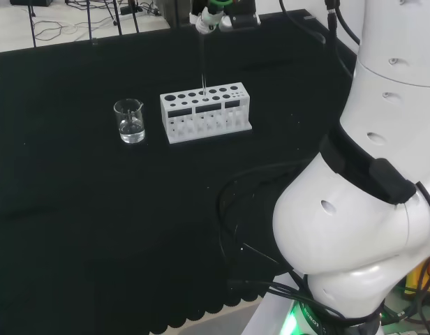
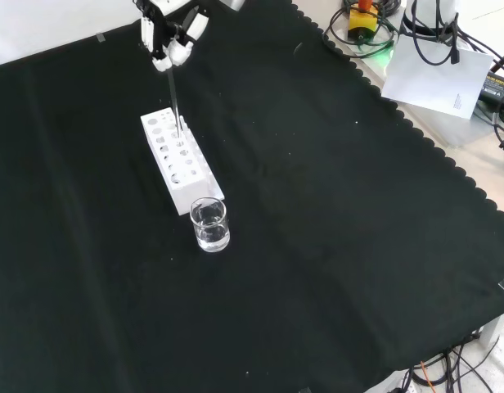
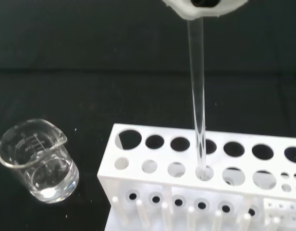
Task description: Put the glass rod back on the white test tube rack.
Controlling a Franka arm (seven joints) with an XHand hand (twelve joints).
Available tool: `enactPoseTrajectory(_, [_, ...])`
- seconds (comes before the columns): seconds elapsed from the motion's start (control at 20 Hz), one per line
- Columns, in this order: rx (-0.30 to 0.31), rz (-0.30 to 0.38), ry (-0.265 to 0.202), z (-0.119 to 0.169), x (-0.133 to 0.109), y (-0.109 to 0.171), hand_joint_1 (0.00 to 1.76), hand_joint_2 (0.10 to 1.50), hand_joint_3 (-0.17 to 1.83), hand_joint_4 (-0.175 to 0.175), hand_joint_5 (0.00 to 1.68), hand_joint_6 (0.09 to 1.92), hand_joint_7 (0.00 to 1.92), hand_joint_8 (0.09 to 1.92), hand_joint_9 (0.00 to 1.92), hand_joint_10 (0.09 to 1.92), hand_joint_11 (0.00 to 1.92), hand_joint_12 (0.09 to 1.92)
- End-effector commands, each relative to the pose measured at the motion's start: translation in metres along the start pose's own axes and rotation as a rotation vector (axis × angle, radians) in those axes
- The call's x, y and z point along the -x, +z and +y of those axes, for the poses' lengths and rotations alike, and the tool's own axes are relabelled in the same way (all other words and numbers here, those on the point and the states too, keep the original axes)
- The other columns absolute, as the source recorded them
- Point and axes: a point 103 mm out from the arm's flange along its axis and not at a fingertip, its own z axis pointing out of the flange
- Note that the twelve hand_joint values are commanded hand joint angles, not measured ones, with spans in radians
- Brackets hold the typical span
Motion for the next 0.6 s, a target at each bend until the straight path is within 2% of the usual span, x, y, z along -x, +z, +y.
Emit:
enactPoseTrajectory(0.05, [-0.031, 0.021, 0.012, 0.0, 0.006, 0.023, 1.22, 1.08, -0.17, -0.175, 1.23, 0.63, 1.49, 1.11, 1.76, 0.75, 1.77, 0.7])
enactPoseTrajectory(0.6, [-0.049, 0.026, 0.019, 0.009, 0.012, 0.038, 1.22, 1.08, -0.17, -0.175, 1.23, 0.63, 1.49, 1.11, 1.76, 0.75, 1.77, 0.69])
